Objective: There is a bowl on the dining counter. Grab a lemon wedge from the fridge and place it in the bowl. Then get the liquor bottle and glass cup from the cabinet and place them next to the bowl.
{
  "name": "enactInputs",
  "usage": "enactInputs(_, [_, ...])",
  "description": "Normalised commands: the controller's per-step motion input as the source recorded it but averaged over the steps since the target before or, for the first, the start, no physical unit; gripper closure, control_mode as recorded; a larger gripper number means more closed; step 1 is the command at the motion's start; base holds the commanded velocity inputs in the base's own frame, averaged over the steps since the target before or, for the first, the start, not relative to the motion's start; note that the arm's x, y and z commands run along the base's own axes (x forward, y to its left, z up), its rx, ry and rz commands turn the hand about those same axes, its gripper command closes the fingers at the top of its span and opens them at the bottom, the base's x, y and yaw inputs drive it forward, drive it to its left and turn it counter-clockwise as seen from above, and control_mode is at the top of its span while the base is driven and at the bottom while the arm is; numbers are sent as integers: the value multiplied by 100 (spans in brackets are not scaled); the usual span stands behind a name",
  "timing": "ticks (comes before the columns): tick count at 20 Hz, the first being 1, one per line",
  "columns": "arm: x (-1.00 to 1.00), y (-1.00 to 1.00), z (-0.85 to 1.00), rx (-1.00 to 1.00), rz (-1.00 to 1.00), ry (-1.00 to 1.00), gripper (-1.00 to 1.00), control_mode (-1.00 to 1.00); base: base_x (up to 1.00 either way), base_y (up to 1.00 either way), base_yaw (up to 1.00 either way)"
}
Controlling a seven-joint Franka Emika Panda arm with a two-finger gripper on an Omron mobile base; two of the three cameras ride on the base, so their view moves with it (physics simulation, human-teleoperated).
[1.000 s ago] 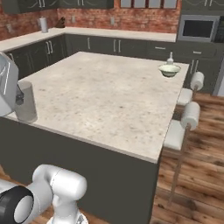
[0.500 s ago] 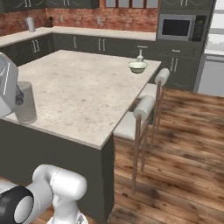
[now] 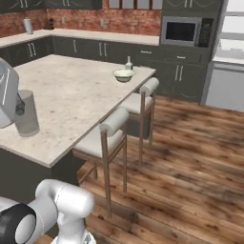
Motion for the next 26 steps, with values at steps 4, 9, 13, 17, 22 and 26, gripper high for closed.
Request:
enactInputs(4, [0,0,0,0,0,0,100,100,58,-100,29])
enactInputs(9, [0,0,0,0,0,0,100,100,58,-98,41])
enactInputs(13, [0,0,0,0,0,0,100,100,57,-89,46])
enactInputs(17, [0,0,0,0,0,0,100,100,58,-83,48])
enactInputs(22, [0,0,0,0,0,0,100,100,59,-85,46])
enactInputs(26, [0,0,0,0,0,0,100,100,58,-88,46])
